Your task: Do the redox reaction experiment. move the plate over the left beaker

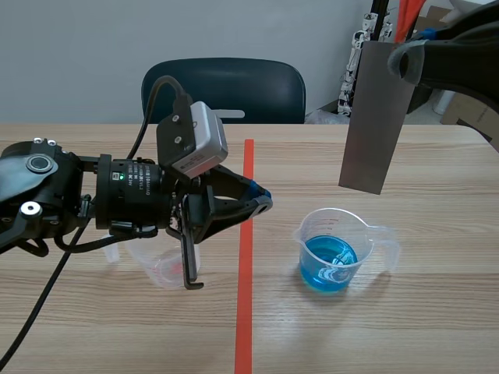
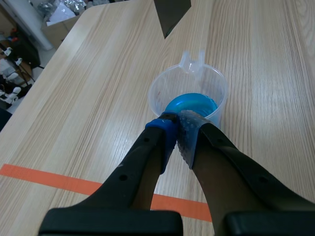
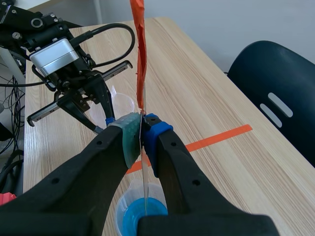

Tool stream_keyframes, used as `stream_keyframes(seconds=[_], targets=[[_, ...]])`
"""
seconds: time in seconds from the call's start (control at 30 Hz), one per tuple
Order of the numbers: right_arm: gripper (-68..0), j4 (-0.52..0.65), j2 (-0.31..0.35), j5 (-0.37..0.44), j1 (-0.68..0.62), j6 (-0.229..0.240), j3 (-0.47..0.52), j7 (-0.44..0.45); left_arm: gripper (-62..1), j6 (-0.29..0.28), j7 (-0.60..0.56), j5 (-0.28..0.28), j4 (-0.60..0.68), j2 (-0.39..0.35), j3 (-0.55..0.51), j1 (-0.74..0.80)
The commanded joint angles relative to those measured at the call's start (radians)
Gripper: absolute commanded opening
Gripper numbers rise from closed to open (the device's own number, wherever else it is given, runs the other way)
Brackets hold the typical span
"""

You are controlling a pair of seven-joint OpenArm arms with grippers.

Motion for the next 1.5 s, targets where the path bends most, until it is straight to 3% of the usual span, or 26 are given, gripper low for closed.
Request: stream_keyframes(seconds=[0.0,0.7,0.93,1.17,1.47], targets=[[-66.9,0.013,0.013,0.015,0.016,0.008,0.023,0.023,-58.8,0.003,-0.014,-0.010,0.012,0.007,0.003,-0.006],[-66.9,0.013,0.012,0.015,0.016,0.008,0.023,0.023,-58.8,0.003,-0.014,-0.010,0.013,0.007,0.003,-0.006],[-66.9,0.013,0.011,0.015,0.016,0.008,0.023,0.023,-58.8,0.003,-0.026,-0.028,0.024,-0.024,-0.010,0.013],[-66.9,0.013,0.011,0.014,0.016,0.008,0.023,0.023,-58.8,0.003,-0.116,-0.113,0.099,-0.139,-0.127,0.142],[-66.9,0.013,0.011,0.014,0.016,0.008,0.023,0.022,-58.8,0.003,-0.266,-0.112,0.110,-0.234,-0.317,0.400]])
